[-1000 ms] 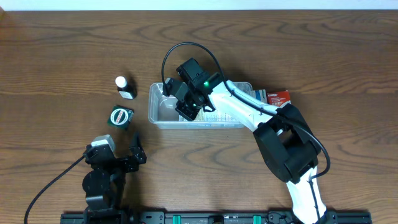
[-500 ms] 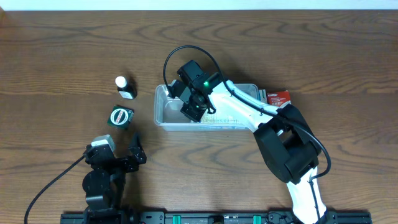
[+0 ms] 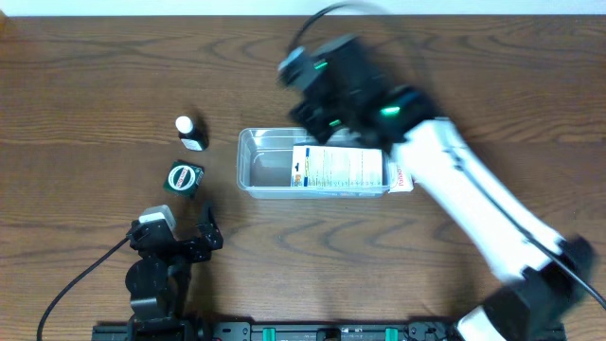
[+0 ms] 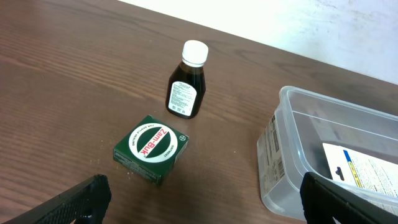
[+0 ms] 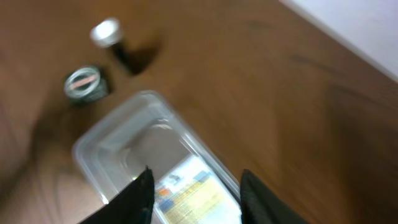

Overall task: Pack container
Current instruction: 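Move the right gripper to the red-and-white medicine box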

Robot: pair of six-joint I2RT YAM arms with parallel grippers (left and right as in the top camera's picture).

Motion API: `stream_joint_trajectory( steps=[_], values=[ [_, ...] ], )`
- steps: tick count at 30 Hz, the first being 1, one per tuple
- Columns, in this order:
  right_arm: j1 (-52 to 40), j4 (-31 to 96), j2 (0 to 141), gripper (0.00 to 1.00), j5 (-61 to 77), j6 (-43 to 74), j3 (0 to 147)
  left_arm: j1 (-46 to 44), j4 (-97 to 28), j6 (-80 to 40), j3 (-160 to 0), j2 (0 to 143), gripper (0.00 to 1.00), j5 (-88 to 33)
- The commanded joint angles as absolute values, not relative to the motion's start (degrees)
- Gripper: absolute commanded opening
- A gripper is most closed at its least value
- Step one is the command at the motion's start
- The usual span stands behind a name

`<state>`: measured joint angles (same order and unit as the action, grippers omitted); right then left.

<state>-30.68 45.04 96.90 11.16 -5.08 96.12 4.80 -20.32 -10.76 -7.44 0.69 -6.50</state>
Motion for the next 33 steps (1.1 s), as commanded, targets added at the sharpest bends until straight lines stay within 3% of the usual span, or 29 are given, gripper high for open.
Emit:
stream_joint_trajectory(
  steps=[1, 3, 8, 16, 21, 26, 30, 33],
  values=[
    [-21.06, 50.06, 96.60, 0.47, 9.47, 5.58, 95.79, 4.62, -20.47, -11.49, -6.22, 0.60, 0.98, -6.87],
    [-15.55, 54.11, 97.30, 0.53, 9.50, 9.21, 95.42, 4.62, -20.47, -11.49, -6.22, 0.60, 0.98, -6.87],
    [-6.02, 58.94, 100.25, 0.59, 9.65, 11.09, 90.98, 4.62, -20.47, -11.49, -6.22, 0.60, 0.98, -6.87],
    [-2.02, 56.16, 107.09, 0.75, 9.21, 8.60, 79.88, 4.62, -20.47, -11.49, -6.22, 0.60, 0.98, -6.87],
    [-1.93, 53.21, 109.97, 0.99, 9.17, 2.72, 76.97, 4.62, -20.47, -11.49, -6.22, 0.60, 0.98, -6.87],
    [-1.89, 51.75, 111.04, 0.99, 4.25, 1.78, 75.94, 4.62, -20.47, -11.49, -6.22, 0.60, 0.98, -6.87],
    [-1.89, 50.89, 111.31, 0.91, 4.05, 1.85, 75.94, 4.62, -20.47, -11.49, -6.22, 0.60, 0.98, -6.87],
    [-1.96, 50.00, 112.16, 0.90, 4.08, 1.85, 75.94, 4.62, -20.47, -11.49, -6.22, 0.60, 0.98, -6.87]
  ],
)
